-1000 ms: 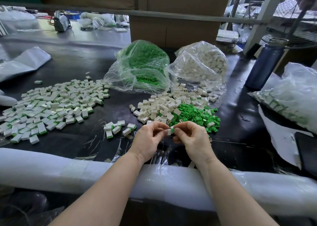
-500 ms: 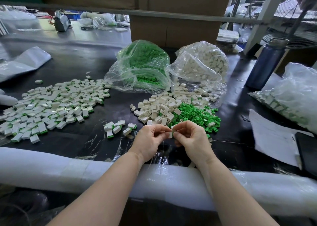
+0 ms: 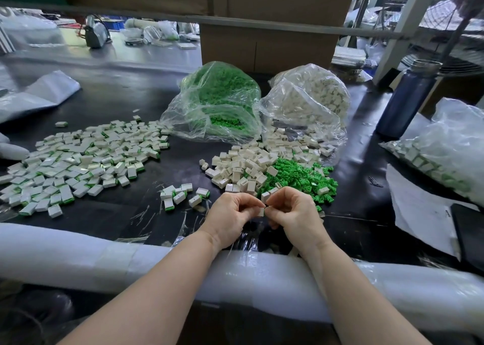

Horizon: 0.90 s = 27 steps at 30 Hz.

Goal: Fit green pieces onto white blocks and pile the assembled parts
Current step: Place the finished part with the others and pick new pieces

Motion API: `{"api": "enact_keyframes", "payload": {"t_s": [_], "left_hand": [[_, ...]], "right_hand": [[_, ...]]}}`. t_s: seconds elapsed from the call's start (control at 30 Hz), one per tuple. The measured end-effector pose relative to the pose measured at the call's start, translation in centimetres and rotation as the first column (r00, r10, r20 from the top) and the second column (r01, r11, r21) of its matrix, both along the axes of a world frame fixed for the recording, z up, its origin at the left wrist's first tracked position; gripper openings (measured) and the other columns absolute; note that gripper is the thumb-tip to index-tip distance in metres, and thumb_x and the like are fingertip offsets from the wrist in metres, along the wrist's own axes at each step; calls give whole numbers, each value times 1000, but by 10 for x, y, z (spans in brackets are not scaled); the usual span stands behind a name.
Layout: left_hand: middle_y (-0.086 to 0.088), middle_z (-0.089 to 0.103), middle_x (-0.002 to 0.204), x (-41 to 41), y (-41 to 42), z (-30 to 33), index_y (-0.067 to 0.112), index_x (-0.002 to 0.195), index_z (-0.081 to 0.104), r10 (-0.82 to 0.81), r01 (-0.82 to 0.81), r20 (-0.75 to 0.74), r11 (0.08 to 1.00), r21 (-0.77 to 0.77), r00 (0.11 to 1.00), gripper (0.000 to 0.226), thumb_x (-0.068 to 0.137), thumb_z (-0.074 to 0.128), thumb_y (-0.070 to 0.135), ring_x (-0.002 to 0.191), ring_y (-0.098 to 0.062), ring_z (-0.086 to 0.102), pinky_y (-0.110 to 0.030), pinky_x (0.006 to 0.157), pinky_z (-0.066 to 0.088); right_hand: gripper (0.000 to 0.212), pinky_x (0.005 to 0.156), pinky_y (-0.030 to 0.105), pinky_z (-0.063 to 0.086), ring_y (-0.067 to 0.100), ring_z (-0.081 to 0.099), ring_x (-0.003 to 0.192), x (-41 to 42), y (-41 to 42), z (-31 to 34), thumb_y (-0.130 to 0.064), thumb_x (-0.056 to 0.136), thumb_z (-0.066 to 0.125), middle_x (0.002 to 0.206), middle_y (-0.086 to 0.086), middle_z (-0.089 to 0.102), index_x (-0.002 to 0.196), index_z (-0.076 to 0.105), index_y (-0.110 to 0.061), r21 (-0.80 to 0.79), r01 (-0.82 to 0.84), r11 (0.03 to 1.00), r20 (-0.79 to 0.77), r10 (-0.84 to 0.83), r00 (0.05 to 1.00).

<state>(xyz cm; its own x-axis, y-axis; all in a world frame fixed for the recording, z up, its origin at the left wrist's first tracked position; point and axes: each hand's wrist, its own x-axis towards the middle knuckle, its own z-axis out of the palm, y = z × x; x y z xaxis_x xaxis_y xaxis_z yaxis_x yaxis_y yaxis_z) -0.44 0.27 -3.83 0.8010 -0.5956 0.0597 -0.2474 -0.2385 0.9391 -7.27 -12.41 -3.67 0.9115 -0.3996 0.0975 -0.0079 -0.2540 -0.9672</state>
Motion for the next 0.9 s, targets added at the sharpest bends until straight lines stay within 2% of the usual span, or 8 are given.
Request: {"api": "enact_keyframes", "payload": {"t_s": [0.17, 0.37, 0.43, 0.57, 0.67, 0.77, 0.83, 0.9], "left_hand": [[7, 63, 72, -1, 0, 0, 8, 88, 70, -15, 15, 3, 1000, 28, 1000, 12, 86, 62, 1, 69, -3, 56, -12, 77, 47], [-4, 69, 85, 0, -1, -1, 8, 92, 72, 15, -15, 33, 1000, 5, 999, 12, 87, 61, 4, 83, -16, 64, -27, 87, 51], [-3, 69, 85, 0, -2, -2, 15, 93, 70, 30, -30, 56, 1000, -2, 998, 13, 88, 60, 8, 84, -19, 64, -29, 85, 51], [2, 59, 78, 0, -2, -4, 31, 91, 59, 0, 2, 91, 1000, -25, 996, 27, 85, 62, 5, 68, -15, 53, -33, 74, 51], [-1, 61, 81, 1, -1, -6, 36, 84, 56, 16, -14, 137, 1000, -14, 990, 30, 84, 65, 7, 69, -13, 56, -26, 74, 52], [8, 62, 80, 2, -1, -6, 36, 80, 57, 36, -34, 140, 999, -18, 990, 21, 88, 62, 17, 74, -7, 58, -14, 74, 48], [9, 63, 78, 4, -1, -6, 31, 80, 60, 51, -49, 124, 999, -16, 991, 15, 89, 60, 20, 76, -8, 58, -17, 75, 47], [3, 64, 78, 4, 0, -5, 24, 82, 62, 56, -53, 75, 998, -44, 996, 11, 90, 59, 18, 76, -12, 58, -23, 76, 48]], "right_hand": [[26, 53, 23, 50, 14, 55, 53, 0, -1, 0, 13, 75, 66, 65, 6, 60, 70, 58, -11, -18, -19, 1000, -3, 19, 1000], [17, 52, 21, 50, 10, 54, 51, 0, 0, 0, 9, 80, 64, 68, 7, 62, 78, 60, -8, 36, -2, 999, 7, 1, 1000], [14, 53, 20, 50, 7, 55, 51, 2, 0, 0, 5, 82, 63, 69, 6, 63, 81, 61, -8, 54, 10, 998, 6, -10, 1000], [8, 52, 18, 51, 4, 57, 51, 2, 0, -1, 1, 85, 62, 68, 5, 63, 83, 62, -6, 98, 32, 995, 4, -33, 999], [8, 52, 18, 51, 4, 58, 52, 2, -1, -2, -1, 86, 62, 66, 4, 64, 81, 64, -7, 107, 33, 994, 7, -34, 999], [7, 52, 17, 51, 5, 58, 52, 2, -2, -2, -5, 87, 62, 65, 3, 64, 81, 66, -6, 149, 26, 989, 23, -29, 999], [9, 52, 17, 51, 4, 58, 52, 2, -2, -2, -4, 86, 62, 65, 3, 65, 80, 67, -7, 154, 15, 988, 27, -19, 999], [12, 51, 17, 51, 4, 58, 52, 2, -2, -3, -3, 86, 63, 64, 4, 65, 76, 67, -10, 133, 18, 991, 20, -21, 1000]]}}
